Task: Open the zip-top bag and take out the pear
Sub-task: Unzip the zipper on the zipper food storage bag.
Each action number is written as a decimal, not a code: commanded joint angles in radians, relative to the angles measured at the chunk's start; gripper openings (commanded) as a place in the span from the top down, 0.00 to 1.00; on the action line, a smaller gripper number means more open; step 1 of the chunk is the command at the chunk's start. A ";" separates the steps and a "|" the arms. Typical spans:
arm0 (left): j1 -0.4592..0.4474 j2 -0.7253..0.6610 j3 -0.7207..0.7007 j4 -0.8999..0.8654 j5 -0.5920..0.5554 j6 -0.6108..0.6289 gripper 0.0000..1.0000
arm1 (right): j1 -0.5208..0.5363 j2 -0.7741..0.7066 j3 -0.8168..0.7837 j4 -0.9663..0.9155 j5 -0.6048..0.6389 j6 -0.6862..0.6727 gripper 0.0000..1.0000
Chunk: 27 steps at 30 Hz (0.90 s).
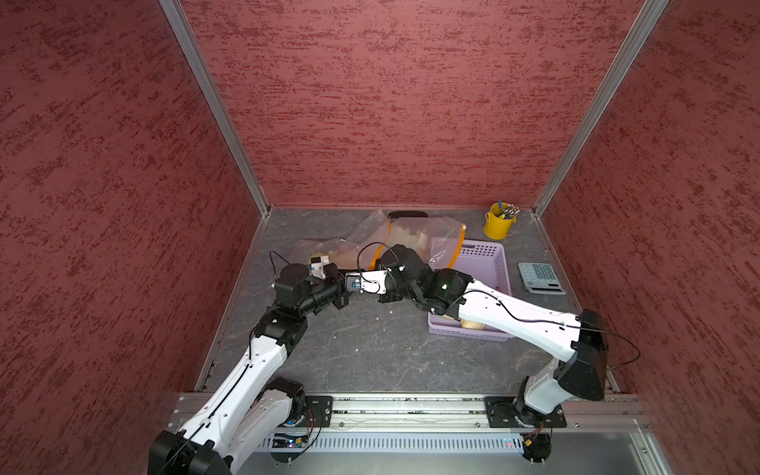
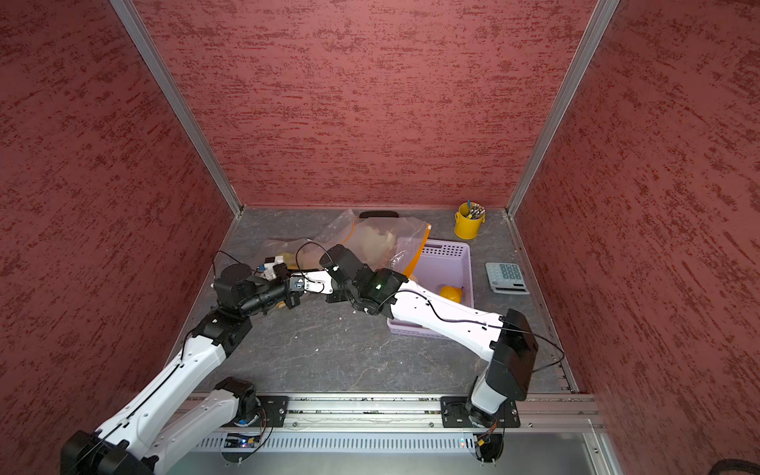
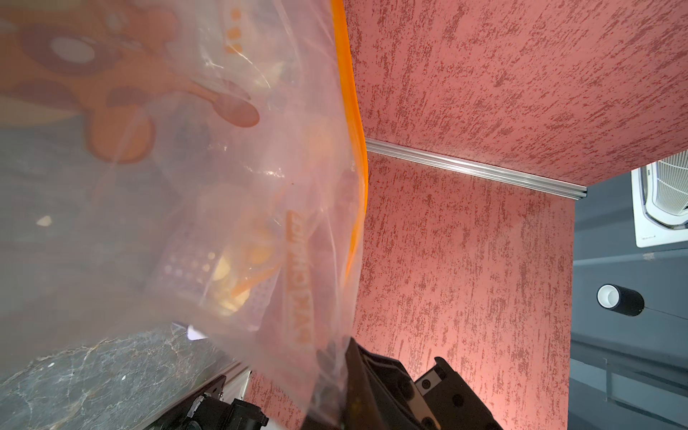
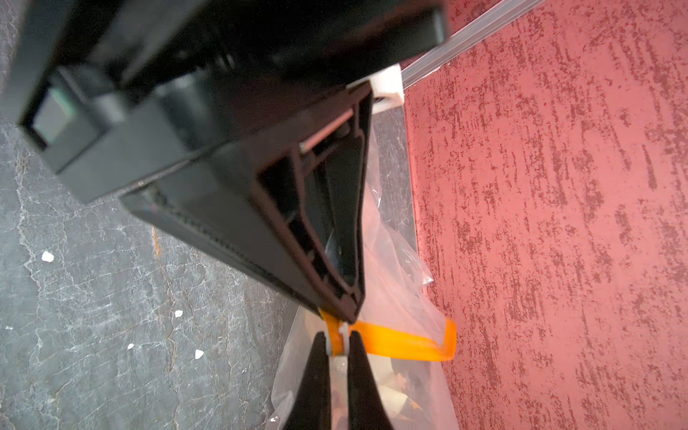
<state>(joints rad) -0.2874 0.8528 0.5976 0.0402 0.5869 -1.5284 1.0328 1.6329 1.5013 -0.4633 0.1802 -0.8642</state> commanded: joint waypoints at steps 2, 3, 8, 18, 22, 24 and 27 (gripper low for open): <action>-0.029 -0.056 0.021 0.035 0.078 0.024 1.00 | -0.017 0.053 0.047 -0.027 0.025 -0.019 1.00; -0.028 -0.063 0.020 0.032 0.077 0.024 1.00 | -0.020 0.056 0.055 -0.032 0.022 -0.023 1.00; -0.027 -0.078 0.018 0.022 0.086 0.025 1.00 | -0.032 0.073 0.079 -0.053 0.035 -0.036 1.00; -0.023 -0.092 0.022 0.026 0.096 0.020 1.00 | -0.064 0.077 0.088 -0.068 0.044 -0.044 1.00; -0.020 -0.099 0.023 0.029 0.100 0.016 1.00 | -0.079 0.081 0.087 -0.074 0.063 -0.063 1.00; -0.017 -0.102 0.025 0.026 0.103 0.019 1.00 | -0.089 0.086 0.088 -0.076 0.064 -0.065 1.00; -0.011 -0.108 0.024 0.026 0.109 0.017 1.00 | -0.106 0.085 0.087 -0.072 0.052 -0.058 1.00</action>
<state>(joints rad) -0.2874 0.7738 0.5976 0.0170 0.6147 -1.5284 0.9604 1.6981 1.5761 -0.5232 0.1867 -0.9249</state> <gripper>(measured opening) 0.045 0.056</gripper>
